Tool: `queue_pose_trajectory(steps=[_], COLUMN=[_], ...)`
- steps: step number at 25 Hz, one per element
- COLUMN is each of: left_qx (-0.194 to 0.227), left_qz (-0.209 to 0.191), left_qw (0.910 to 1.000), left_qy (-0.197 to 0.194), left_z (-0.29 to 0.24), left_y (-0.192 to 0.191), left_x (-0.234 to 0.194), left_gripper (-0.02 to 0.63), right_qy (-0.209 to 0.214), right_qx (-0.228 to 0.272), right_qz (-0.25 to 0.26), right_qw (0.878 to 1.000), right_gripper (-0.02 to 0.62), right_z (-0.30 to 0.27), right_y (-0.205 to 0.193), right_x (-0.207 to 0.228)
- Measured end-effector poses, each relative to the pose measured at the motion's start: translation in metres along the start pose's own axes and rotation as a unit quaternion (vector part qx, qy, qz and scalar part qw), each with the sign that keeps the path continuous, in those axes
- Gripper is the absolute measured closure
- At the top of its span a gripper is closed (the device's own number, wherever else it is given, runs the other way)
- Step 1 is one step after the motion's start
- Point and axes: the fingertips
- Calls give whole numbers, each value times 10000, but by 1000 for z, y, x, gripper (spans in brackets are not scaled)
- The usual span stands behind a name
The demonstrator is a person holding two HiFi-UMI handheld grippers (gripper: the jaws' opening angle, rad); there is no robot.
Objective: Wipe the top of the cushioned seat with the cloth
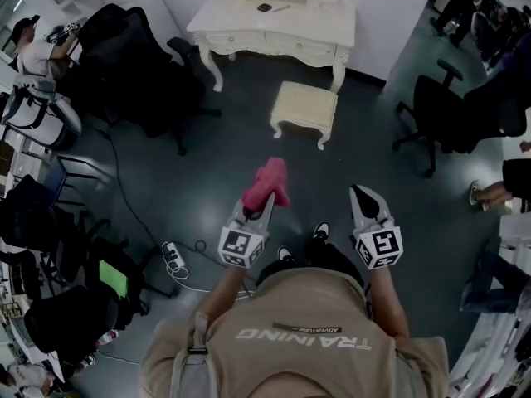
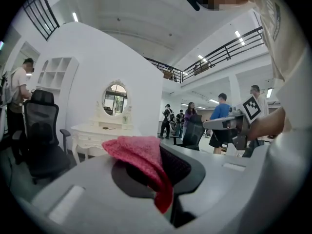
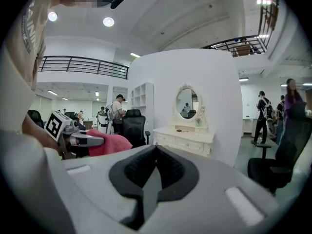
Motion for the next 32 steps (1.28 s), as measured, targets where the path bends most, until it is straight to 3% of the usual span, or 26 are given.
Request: queue_pose_trajectory(steps=[7, 18, 27, 32], left_qx=[-73, -169, -388, -313], left_qz=[-49, -404, -352, -316], left_qw=[9998, 9982, 9968, 9971], left_qy=[159, 410, 598, 613], left_z=[-54, -153, -203, -240], left_y=[4, 16, -2, 7], left_x=[-20, -20, -21, -25], left_gripper=[568, 568, 568, 568], right_qy=[195, 417, 670, 863], right_qx=[65, 333, 218, 123], right_qz=[-118, -414, -685, -667], right_qw=[9997, 9977, 9952, 9940], right_gripper=[594, 594, 594, 594], right_z=[-47, -119, -153, -173], right_y=[-8, -8, -28, -29], right_x=[38, 143, 187, 200])
Point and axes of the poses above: the fingertips, and each gripper's own axes: z backward along the fingers, x to its right, y out of its top, and after that the axes turned 12 degrees about x, right-handed
